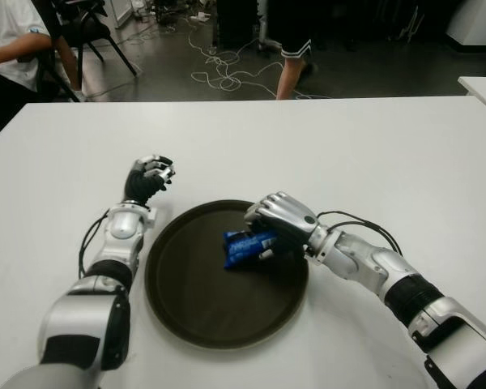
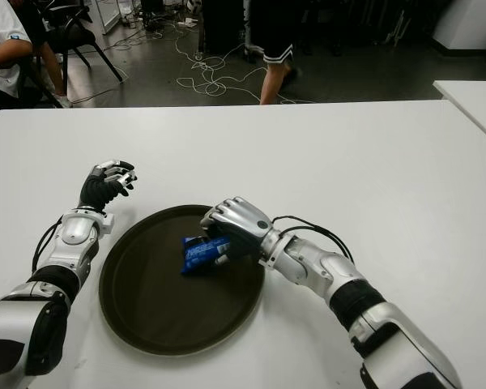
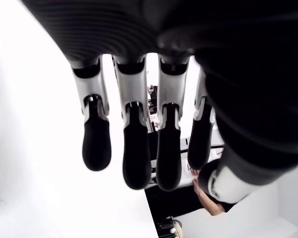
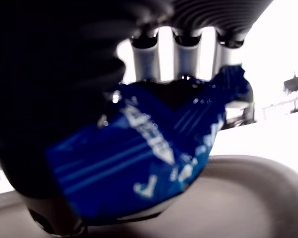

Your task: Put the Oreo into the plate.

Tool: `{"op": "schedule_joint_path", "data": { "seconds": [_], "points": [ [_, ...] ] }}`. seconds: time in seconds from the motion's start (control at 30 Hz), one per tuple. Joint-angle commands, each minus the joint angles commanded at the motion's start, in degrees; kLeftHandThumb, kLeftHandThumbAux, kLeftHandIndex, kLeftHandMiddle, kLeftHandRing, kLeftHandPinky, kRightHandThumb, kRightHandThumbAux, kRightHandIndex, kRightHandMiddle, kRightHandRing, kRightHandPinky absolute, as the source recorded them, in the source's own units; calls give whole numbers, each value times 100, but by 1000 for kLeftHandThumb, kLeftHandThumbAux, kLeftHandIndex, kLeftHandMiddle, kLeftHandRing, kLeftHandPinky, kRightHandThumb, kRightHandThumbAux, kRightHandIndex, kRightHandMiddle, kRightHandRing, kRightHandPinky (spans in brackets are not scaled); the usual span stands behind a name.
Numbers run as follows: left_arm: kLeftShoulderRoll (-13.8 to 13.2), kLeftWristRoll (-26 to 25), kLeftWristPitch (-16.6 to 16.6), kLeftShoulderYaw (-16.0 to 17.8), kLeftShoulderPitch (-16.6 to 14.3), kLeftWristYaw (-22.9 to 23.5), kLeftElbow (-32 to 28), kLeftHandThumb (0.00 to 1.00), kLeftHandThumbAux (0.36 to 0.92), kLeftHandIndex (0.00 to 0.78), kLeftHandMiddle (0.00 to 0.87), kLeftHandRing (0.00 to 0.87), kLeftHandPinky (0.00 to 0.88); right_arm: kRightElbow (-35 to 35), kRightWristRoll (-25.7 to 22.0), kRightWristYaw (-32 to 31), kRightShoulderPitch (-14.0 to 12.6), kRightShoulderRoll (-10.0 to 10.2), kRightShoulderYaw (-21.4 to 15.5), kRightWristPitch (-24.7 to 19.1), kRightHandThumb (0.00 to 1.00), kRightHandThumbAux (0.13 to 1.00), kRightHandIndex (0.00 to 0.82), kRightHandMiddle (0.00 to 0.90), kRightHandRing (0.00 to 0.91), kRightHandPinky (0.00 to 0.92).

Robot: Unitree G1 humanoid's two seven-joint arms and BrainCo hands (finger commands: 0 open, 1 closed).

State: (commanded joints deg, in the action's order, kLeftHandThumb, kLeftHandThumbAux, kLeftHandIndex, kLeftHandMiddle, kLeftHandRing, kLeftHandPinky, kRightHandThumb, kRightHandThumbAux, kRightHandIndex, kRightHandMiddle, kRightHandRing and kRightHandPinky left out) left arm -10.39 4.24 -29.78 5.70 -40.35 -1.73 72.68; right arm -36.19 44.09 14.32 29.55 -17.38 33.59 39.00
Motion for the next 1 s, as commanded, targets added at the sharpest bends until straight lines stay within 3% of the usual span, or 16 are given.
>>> {"op": "schedule_joint_path", "data": {
  "seconds": [0.47,0.73,0.8,0.87,1.0],
  "points": [
    [4,33,-27,-33,-8,-1,11,693,714,427,537,561,593,29,-19,-206,0,-23,-118,16,69,932,685,801,794,758],
    [4,63,8,-61,-25,-32,23,694,714,426,537,568,603,-28,-95,-203,-26,89,-217,-253,79,915,662,756,749,718],
    [5,74,14,-67,-29,-63,26,694,714,426,533,563,597,-35,-165,-188,-56,136,-278,-322,40,924,586,673,666,611],
    [8,78,19,-65,-30,-81,28,694,714,425,525,554,581,-27,-172,-168,-66,151,-305,-337,16,894,466,514,493,413],
    [15,88,27,-58,-35,-86,30,694,714,425,519,547,573,-207,-192,-128,5,155,-320,-180,4,855,369,394,366,298]
  ]
}}
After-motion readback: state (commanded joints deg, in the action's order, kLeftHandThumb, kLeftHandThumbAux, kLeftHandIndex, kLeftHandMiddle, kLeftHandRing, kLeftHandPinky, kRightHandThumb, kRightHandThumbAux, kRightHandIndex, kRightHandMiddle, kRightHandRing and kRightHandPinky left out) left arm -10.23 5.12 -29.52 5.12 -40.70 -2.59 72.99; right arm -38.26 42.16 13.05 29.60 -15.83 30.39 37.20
